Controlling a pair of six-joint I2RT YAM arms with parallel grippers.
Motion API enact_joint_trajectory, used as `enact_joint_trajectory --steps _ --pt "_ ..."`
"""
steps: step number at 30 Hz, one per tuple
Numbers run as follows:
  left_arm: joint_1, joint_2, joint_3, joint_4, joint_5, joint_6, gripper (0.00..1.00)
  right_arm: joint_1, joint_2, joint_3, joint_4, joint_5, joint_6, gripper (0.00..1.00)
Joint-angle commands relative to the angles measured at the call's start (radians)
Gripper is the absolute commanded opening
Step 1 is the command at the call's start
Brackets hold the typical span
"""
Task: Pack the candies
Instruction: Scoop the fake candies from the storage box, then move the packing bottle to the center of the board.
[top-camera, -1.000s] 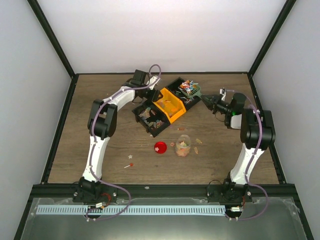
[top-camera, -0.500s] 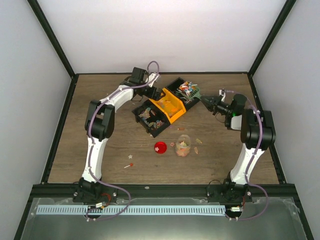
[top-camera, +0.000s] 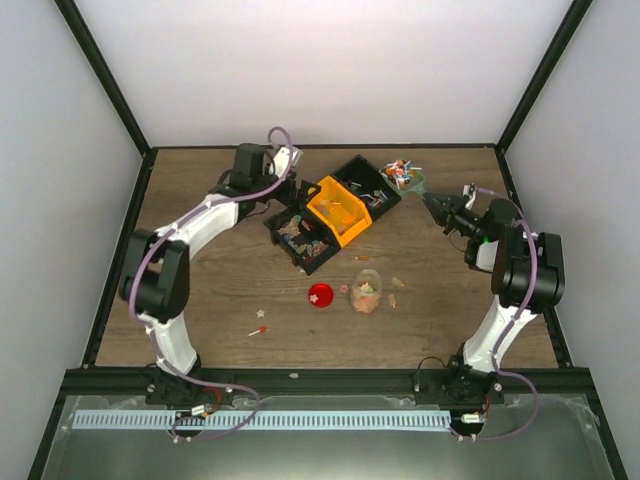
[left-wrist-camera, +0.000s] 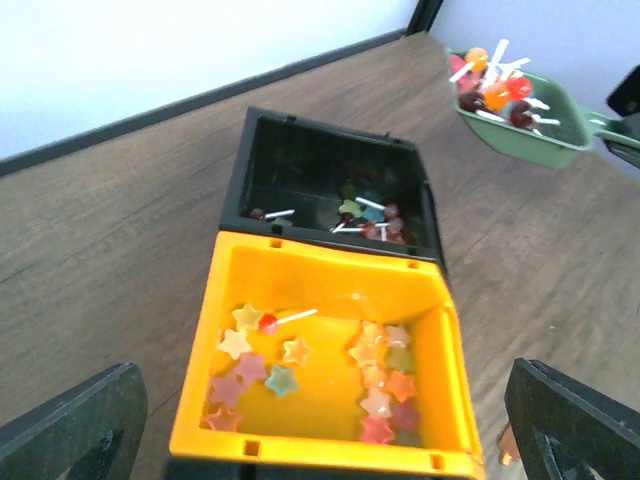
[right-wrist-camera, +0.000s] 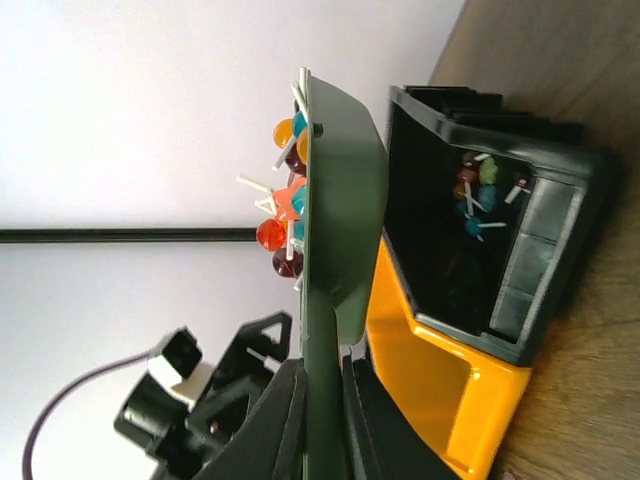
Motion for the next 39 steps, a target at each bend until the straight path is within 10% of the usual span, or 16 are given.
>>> enact_joint_trajectory --steps 1,10,17,39 --pt "-0.064 -0.191 -0.206 0.218 -0.041 -0.052 1.0 -0.01 -0.081 0.014 0.063 0.007 0.024 0.01" --pt "-0.341 -0.499 -0.907 0.835 -0.23 -0.146 1.0 -0.014 -0.142 0.026 0.033 -0.007 0.019 0.01" --pt "-0.537 -0.452 -1.132 1.132 -0.379 -0.213 1.0 -0.014 -0.258 -0.007 -0.163 0.018 -0.14 0.01" --pt "-0.7 -0.055 -0.992 1.381 -0.508 -0.113 1.0 -0.016 -0.399 -0.019 -0.33 0.009 -0.231 0.01"
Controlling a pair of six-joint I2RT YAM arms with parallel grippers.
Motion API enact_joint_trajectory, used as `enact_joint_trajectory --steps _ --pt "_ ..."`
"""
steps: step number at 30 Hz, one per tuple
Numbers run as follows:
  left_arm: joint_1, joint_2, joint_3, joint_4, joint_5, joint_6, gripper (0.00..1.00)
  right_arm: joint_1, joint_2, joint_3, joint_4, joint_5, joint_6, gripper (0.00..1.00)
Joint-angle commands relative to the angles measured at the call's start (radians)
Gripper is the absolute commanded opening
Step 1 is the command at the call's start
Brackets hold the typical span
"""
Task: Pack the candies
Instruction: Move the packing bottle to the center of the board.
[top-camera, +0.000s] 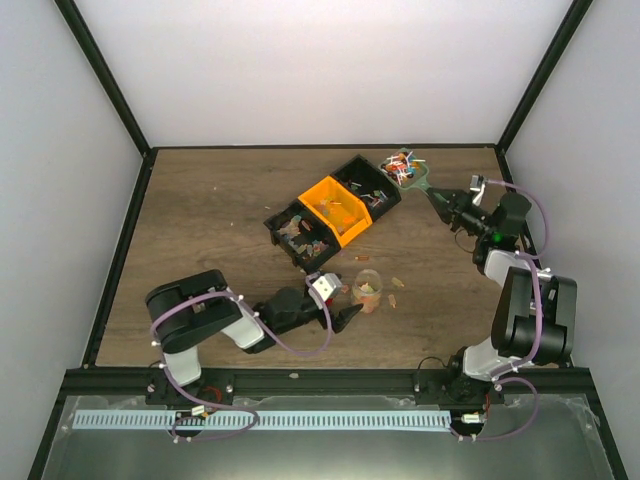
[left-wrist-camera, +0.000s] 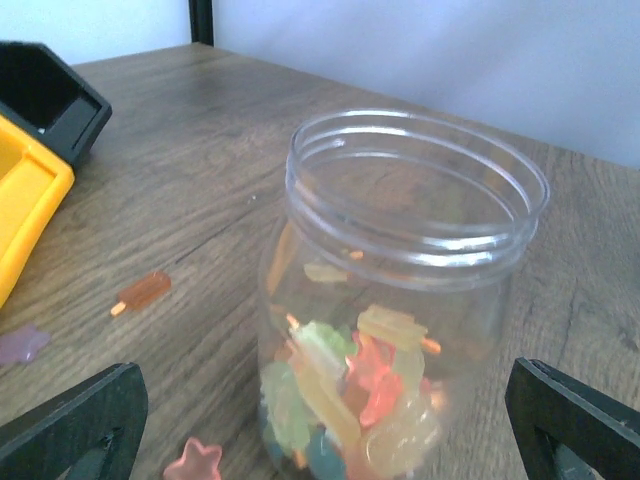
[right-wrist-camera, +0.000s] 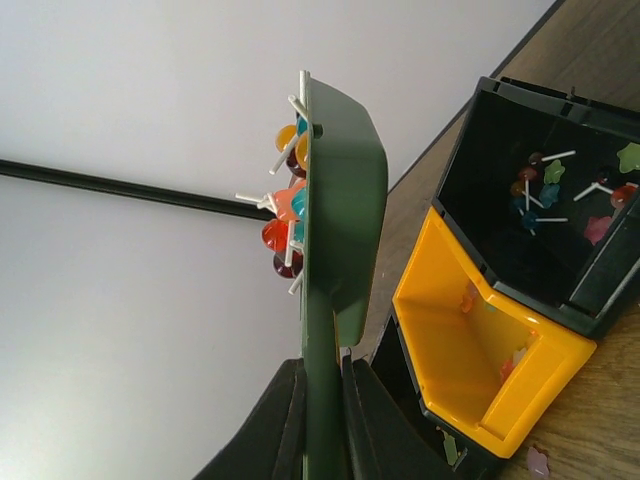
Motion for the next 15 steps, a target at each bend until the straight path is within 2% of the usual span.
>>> enact_joint_trajectory --steps 1,15 --pt "-0.009 0.054 0.047 0.074 -0.006 0.047 1.0 -0.007 -0.01 0.029 -0.001 -0.007 -0.028 0.01" --pt "-0.009 0.152 0.178 -0.01 0.044 0.082 1.0 -0.008 0.023 0.047 0.016 -0.018 -0.022 0.01"
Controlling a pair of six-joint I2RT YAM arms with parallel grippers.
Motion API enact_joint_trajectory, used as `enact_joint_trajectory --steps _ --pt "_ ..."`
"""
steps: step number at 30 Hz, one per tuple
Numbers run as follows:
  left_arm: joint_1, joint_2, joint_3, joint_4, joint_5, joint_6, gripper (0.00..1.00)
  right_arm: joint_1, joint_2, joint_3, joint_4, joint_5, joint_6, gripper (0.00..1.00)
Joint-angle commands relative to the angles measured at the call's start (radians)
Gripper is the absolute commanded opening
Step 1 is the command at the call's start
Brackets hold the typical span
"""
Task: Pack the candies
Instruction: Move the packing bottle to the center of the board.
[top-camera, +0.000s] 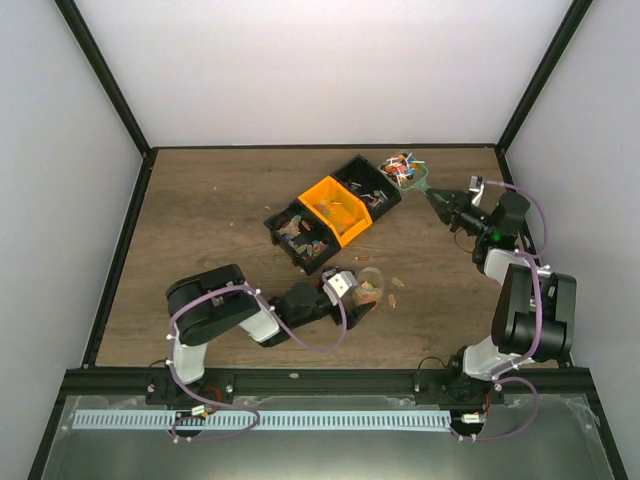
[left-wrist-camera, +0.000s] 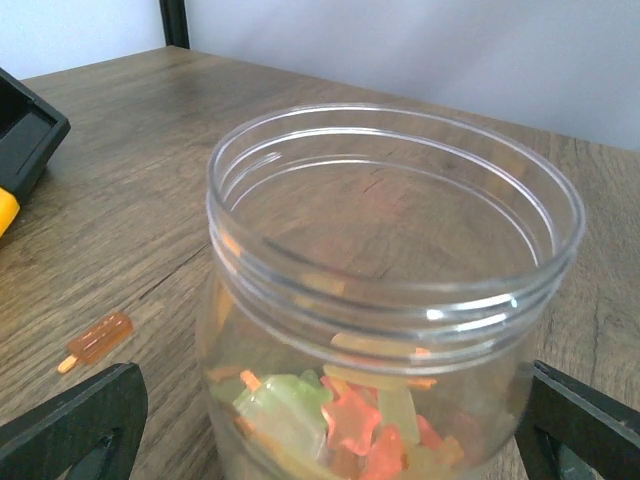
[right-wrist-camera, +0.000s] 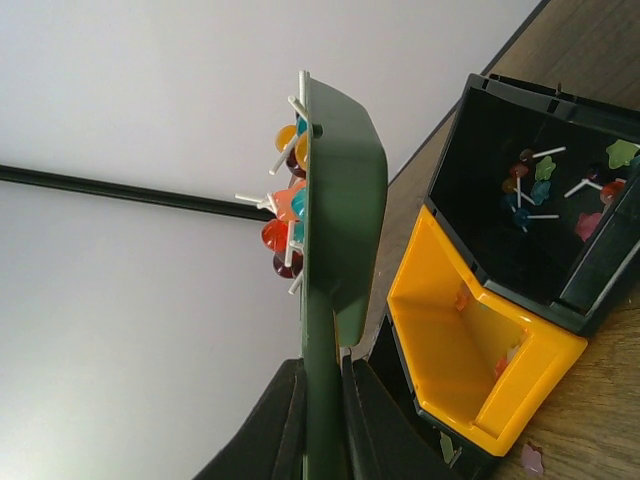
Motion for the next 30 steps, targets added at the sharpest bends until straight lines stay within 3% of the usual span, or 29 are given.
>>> enact_joint_trajectory --steps 1,11,17,30 --pt "-0.004 0.031 0.049 -0.018 0.021 0.029 1.0 -0.008 0.007 0.043 0.032 -0.018 -0.016 0.01" --pt "0.002 0.077 0.101 -0.068 -0.006 0.024 1.0 -0.007 0.019 0.032 0.044 -0.021 -0.016 0.01" --pt "0.024 0.092 0.113 -0.085 -0.034 0.058 0.95 -0.008 0.022 0.027 0.043 -0.021 -0.02 0.01" --pt "0.162 0.11 0.119 -0.095 0.016 0.084 0.93 -0.007 0.027 0.027 0.025 -0.02 -0.037 0.01"
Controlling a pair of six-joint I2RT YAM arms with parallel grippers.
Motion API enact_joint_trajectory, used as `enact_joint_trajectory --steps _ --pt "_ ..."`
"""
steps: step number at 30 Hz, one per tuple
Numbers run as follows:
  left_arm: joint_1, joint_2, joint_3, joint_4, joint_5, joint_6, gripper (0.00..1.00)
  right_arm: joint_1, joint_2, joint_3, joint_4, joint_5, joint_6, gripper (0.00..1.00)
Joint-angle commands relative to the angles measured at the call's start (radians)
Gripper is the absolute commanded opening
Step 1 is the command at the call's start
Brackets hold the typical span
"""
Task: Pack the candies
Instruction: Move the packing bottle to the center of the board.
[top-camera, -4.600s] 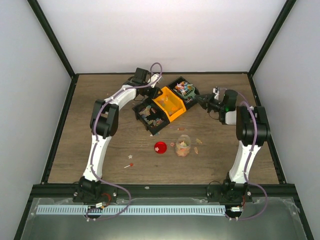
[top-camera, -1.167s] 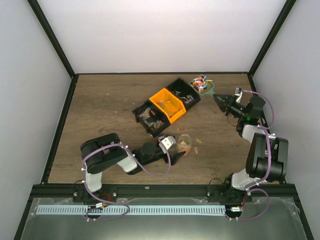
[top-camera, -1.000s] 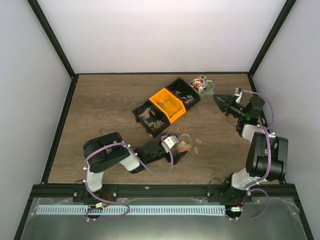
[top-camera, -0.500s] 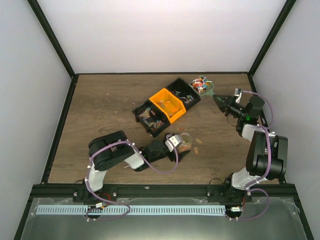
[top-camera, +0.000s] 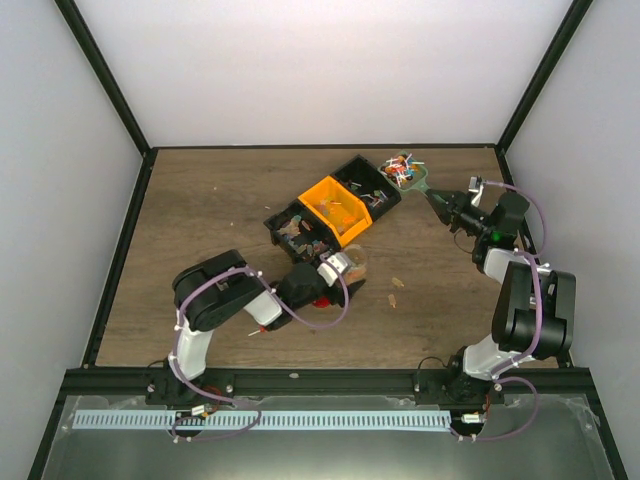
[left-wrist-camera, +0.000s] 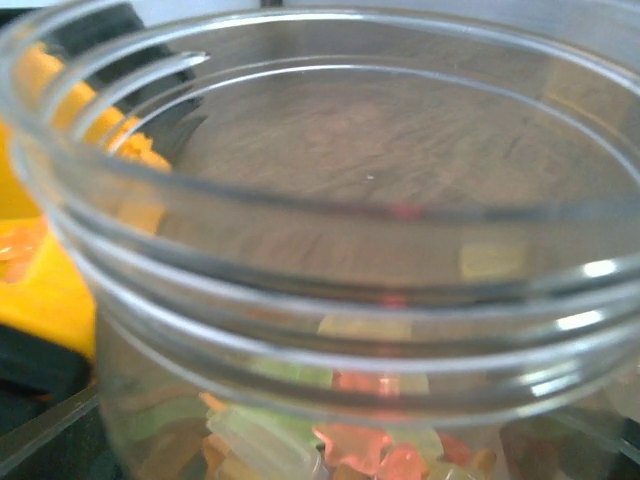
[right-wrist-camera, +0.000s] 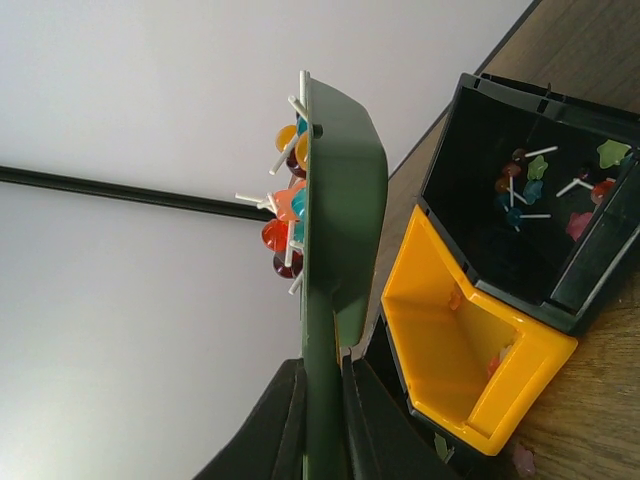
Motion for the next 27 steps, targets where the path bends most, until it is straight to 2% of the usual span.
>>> enact_joint_trajectory --steps 1,18,27 --pt "0.056 0.035 0.025 -0.001 0.032 0.022 0.93 -0.007 0.011 0.025 0.025 -0.019 -0.03 0.01" --pt "0.175 0.131 0.171 -0.095 0.108 0.054 0.93 -0.007 0.018 0.017 0.017 -0.019 -0.044 0.01" --pt "0.191 0.13 0.166 -0.111 0.171 0.057 0.98 -0.007 -0.002 0.002 0.0 -0.026 -0.059 0.01"
